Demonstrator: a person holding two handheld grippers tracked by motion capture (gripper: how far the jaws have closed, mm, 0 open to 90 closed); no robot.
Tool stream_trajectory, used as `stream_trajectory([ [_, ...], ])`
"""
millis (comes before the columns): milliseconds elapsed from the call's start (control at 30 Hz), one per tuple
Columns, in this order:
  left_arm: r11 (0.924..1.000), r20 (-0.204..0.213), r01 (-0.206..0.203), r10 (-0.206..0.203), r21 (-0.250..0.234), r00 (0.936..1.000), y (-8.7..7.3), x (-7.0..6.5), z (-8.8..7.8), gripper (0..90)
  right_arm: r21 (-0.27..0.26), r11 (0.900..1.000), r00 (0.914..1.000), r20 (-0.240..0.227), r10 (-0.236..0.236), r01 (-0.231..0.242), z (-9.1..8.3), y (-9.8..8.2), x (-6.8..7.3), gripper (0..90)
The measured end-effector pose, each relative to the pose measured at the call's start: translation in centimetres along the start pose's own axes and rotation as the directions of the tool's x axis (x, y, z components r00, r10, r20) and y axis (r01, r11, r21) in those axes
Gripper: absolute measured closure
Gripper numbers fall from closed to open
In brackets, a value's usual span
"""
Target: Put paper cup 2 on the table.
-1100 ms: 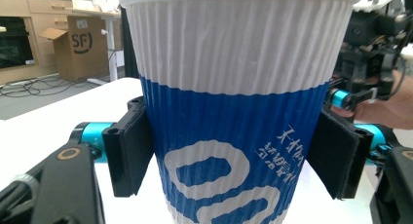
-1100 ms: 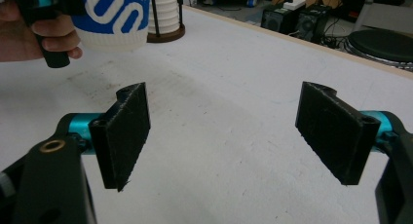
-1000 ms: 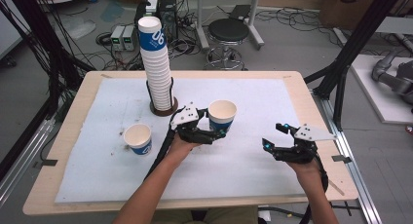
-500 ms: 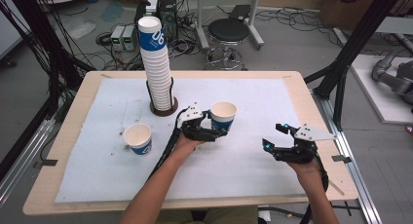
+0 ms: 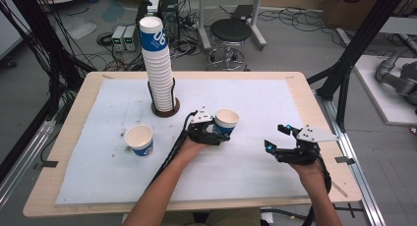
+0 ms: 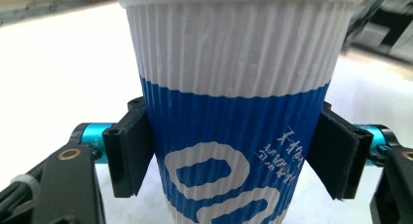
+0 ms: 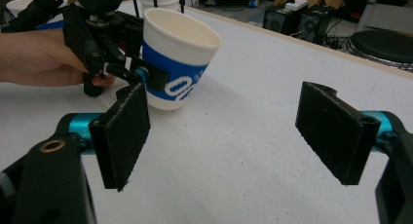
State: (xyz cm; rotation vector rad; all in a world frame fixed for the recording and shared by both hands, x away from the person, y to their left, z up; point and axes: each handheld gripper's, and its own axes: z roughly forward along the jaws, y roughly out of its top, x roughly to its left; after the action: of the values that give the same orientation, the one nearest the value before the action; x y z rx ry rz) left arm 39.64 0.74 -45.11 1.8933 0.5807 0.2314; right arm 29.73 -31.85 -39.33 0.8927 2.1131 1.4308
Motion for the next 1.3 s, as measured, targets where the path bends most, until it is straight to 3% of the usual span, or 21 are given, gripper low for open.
stream_trajectory([
  [133,0.9996,-0.018,0.009,-0.008,0.027,0.9998,0.2,-0.4,0.2,25.7,0.001,1.000,1.0000,-0.003,0.003,-0.003,-0.1,0.0,0.1,20.8],
  [333,0.9938,-0.040,-0.054,0.058,0.097,0.9975,0.5,-1.0,-0.5,25.8,-0.001,1.000,1.0000,-0.004,0.000,0.000,-0.2,0.0,0.0,20.8],
  [567,0.9885,-0.045,-0.066,0.072,0.136,0.9963,-0.1,-1.2,-1.5,25.6,0.001,1.000,1.0000,-0.007,-0.002,0.002,-0.1,0.1,0.2,20.8],
  [967,0.9937,-0.018,-0.025,0.027,0.109,0.9995,-1.0,-1.2,-1.9,19.7,0.003,1.000,1.0000,-0.009,-0.002,0.002,-0.1,0.0,0.2,20.8],
  [1300,0.9997,-0.023,-0.020,0.021,0.016,0.9995,-0.6,-1.7,-5.3,17.8,0.010,1.000,0.9999,-0.011,0.002,-0.002,-0.1,-0.1,0.1,20.8],
])
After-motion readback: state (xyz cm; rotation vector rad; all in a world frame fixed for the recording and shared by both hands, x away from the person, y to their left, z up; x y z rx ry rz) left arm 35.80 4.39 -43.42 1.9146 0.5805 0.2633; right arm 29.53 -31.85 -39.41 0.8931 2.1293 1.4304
